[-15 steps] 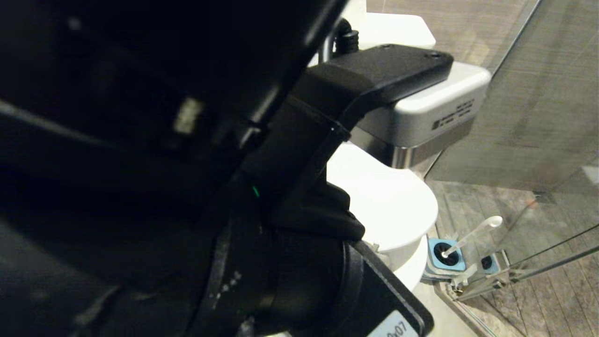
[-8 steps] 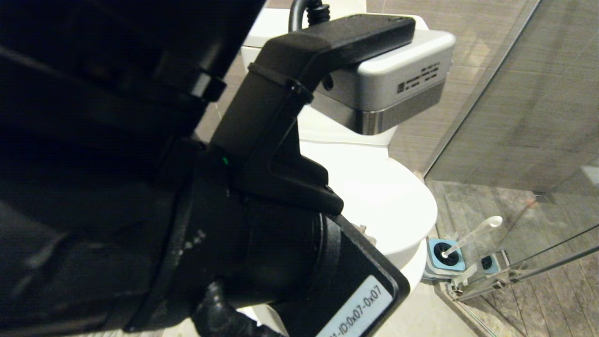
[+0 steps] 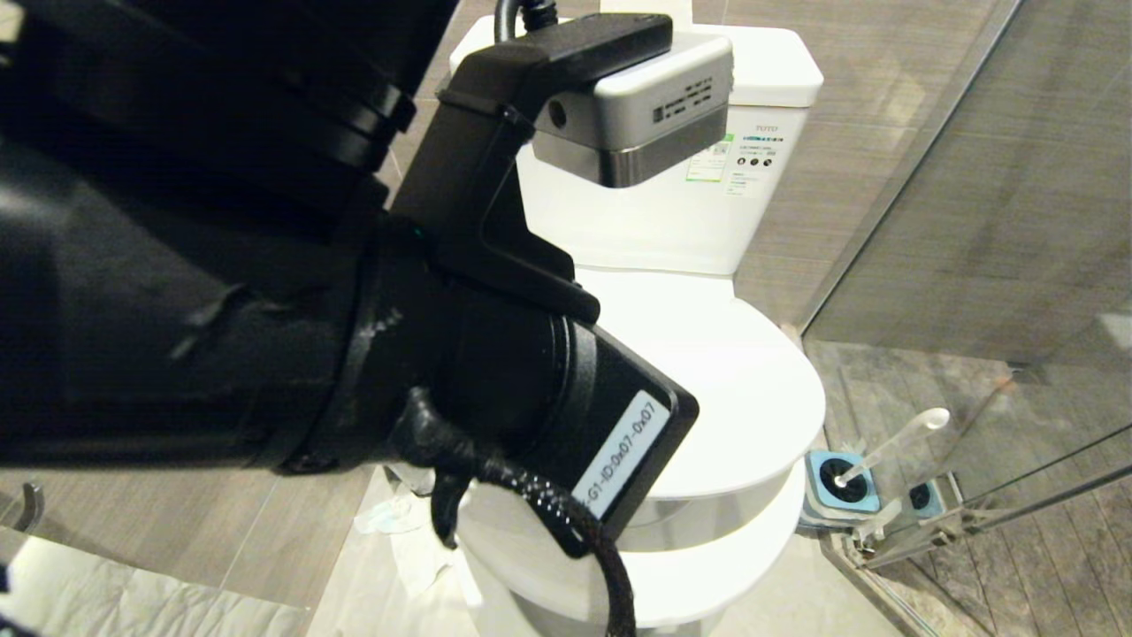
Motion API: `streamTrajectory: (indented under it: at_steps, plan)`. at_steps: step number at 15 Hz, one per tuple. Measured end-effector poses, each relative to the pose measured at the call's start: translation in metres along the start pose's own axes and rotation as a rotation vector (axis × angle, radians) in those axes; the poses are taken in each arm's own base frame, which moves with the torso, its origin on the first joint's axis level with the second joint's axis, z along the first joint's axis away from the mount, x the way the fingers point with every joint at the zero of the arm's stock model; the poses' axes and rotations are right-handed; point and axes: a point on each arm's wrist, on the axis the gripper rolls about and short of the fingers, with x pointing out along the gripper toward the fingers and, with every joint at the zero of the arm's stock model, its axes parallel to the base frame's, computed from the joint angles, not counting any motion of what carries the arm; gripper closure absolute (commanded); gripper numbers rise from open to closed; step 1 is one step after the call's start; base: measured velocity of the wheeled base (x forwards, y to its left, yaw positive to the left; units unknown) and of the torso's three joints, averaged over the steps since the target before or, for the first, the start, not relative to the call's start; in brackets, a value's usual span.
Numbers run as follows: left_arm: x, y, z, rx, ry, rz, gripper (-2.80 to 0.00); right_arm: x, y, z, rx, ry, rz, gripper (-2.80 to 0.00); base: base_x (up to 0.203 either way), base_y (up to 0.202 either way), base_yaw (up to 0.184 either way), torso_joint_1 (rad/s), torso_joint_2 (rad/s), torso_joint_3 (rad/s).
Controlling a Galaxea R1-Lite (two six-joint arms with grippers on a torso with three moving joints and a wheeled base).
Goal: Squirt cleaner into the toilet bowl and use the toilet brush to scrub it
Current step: Close the toilet lid
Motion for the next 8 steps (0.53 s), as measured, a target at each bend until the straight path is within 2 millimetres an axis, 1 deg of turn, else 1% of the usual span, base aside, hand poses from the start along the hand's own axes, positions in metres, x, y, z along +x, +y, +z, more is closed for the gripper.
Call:
streamTrajectory:
  at_steps: [2,5,7,8]
  plan:
    - [0.006,0.009,0.007,-0.004,-0.035,0.027,0.00,0.000,0.000,0.000,0.000,0.000,0.000,0.00,0.000,0.000,0.000,0.000,0.00,0.000]
    - [0.019,0.030,0.021,-0.037,-0.099,0.047,0.00,0.000,0.000,0.000,0.000,0.000,0.000,0.00,0.000,0.000,0.000,0.000,0.00,0.000]
    - [0.030,0.047,0.021,-0.043,-0.080,0.050,0.00,0.000,0.000,0.000,0.001,0.000,0.000,0.00,0.000,0.000,0.000,0.000,0.00,0.000]
    - [0.037,0.055,0.016,-0.037,-0.046,0.046,0.00,0.000,0.000,0.000,0.000,0.000,0.000,0.00,0.000,0.000,0.000,0.000,0.00,0.000]
